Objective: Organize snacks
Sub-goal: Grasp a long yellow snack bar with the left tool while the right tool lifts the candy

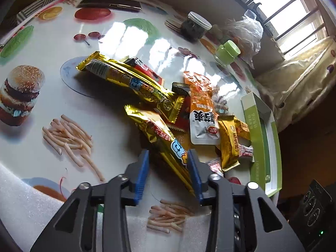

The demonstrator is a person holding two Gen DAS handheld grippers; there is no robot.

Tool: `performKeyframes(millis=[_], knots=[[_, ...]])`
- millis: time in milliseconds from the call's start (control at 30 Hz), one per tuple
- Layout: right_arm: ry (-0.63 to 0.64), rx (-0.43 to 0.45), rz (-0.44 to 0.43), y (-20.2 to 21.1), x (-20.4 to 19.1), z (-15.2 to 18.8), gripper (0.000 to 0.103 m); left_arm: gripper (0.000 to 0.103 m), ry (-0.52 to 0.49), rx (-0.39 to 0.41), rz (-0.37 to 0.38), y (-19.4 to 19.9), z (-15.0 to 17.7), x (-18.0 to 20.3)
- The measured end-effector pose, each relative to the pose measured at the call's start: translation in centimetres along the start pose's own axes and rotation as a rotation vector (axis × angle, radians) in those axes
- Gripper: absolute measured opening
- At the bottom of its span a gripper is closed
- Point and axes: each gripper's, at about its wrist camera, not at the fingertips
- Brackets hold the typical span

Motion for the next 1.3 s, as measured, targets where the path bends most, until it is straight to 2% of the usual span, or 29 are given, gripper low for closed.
performKeyframes(millis=[67, 233, 333, 433, 600, 833, 1300], knots=[[-0.002, -0.009, -0.027, -0.3, -0.2, 0.0, 0.019, 0.042, 0.01, -0.013, 0.023, -0.2, 0.1, -0.1], [0.003, -0.023, -0.123, -0.7, -0.9, 0.1, 0.019, 0.041, -0.014, -0.011, -0.014, -0.2, -0.1, 0.2], [0.006, -0.017, -0.12, -0.6, -1.0, 0.0, 0.019, 0.041, -0.032, -0.008, -0.022, -0.3, -0.1, 0.2], [-0.004, -0.018, -0.102, -0.4, -0.6, 0.0, 0.019, 0.031, -0.091, 0.003, -0.086, -0.4, 0.1, 0.8], [-0.02, -0.005, -0.077, 0.4, 0.0, 0.2, 0.019, 0.031, -0.127, 0.004, -0.1, -0.4, 0.1, 0.9], [-0.037, 0.014, -0.057, 1.3, 0.7, 0.4, 0.019, 0.027, -0.148, 0.002, -0.094, 0.0, 0.6, 0.8], [-0.086, 0.075, -0.041, 3.4, 1.7, 0.2, 0.019, 0.025, -0.184, 0.028, -0.063, 1.9, 1.3, 1.7]])
Point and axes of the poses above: each gripper's, at about its wrist camera, not at the fingertips, and y roughly against the way its jaws point, x to its right, z to its underside, and after that the axes turned 5 degrees about y, right-handed
